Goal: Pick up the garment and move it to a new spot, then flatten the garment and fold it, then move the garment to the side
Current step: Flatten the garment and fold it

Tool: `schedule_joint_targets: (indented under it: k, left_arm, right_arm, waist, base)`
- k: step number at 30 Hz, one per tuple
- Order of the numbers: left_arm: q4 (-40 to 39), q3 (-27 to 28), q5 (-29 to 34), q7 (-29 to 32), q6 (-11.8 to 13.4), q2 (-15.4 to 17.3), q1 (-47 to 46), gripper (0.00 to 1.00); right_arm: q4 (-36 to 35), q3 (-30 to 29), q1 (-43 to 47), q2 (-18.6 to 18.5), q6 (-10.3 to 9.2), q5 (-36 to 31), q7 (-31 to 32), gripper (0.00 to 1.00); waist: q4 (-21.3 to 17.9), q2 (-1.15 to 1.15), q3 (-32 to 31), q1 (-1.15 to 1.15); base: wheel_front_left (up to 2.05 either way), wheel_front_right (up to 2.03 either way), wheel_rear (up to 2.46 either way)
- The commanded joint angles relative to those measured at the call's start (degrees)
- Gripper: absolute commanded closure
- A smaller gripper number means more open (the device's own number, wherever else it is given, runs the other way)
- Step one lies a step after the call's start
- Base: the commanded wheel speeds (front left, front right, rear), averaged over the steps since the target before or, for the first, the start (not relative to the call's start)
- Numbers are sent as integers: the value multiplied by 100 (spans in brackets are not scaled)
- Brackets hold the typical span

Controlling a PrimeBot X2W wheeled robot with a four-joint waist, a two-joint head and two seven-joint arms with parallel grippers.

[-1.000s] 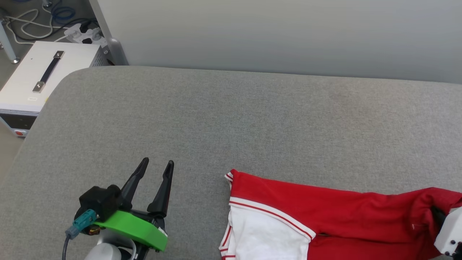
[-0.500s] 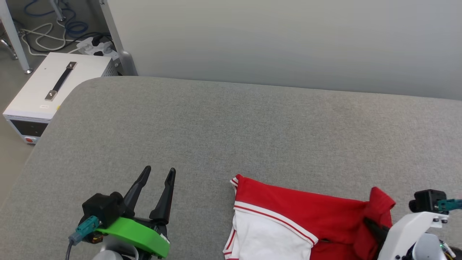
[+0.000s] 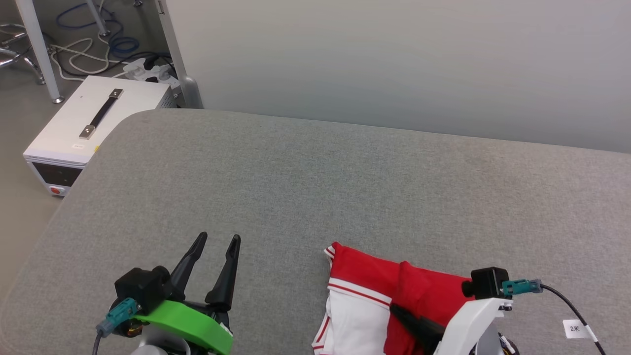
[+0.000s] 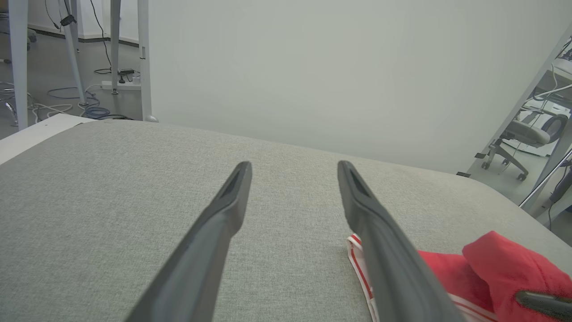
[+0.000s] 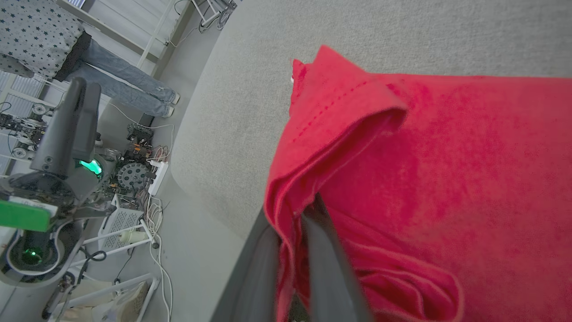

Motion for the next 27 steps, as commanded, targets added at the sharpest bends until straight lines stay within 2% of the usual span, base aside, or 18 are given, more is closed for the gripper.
schedule_joint_targets:
  k: [1, 8, 17, 18, 19, 20, 27]
  left_arm:
    - [0, -7, -61, -33, -16, 28, 120, 0]
    - [-157, -58, -1, -33, -16, -35, 44, 0]
    - [-314, -121, -18, -33, -16, -58, -59, 0]
    - [-315, -118, -21, -33, -16, -56, -66, 0]
    - [-314, -116, -23, -33, -16, -56, -71, 0]
    - [-313, -112, -24, -33, -16, -54, -75, 0]
    - [-266, -86, -29, -33, -16, -30, -24, 0]
  right_arm:
    - [149, 87, -149, 11, -4, 205, -195, 100]
    - [1116, 664, -745, 12, -4, 536, -1126, 100]
    - [2363, 1016, -1511, 12, -4, 489, -1781, 100]
    - [2475, 1083, -1582, 12, -4, 481, -1830, 80]
    - [2550, 1132, -1629, 12, -4, 497, -1875, 33]
    - [2621, 1221, -1677, 12, -4, 556, -1904, 0]
    - [2538, 2041, -1789, 12, -4, 1056, -1931, 0]
  waist:
    - [22, 0, -4, 0]
    - [176, 0, 103, 0]
    - [317, 0, 319, 0]
    - [321, 0, 335, 0]
    - [322, 0, 344, 0]
    - [322, 0, 351, 0]
    - [274, 0, 318, 0]
  base:
    - [0, 0, 0]
    - [0, 0, 0]
    - [0, 0, 0]
    - [0, 0, 0]
    - [0, 0, 0]
    - [0, 0, 0]
    - [0, 0, 0]
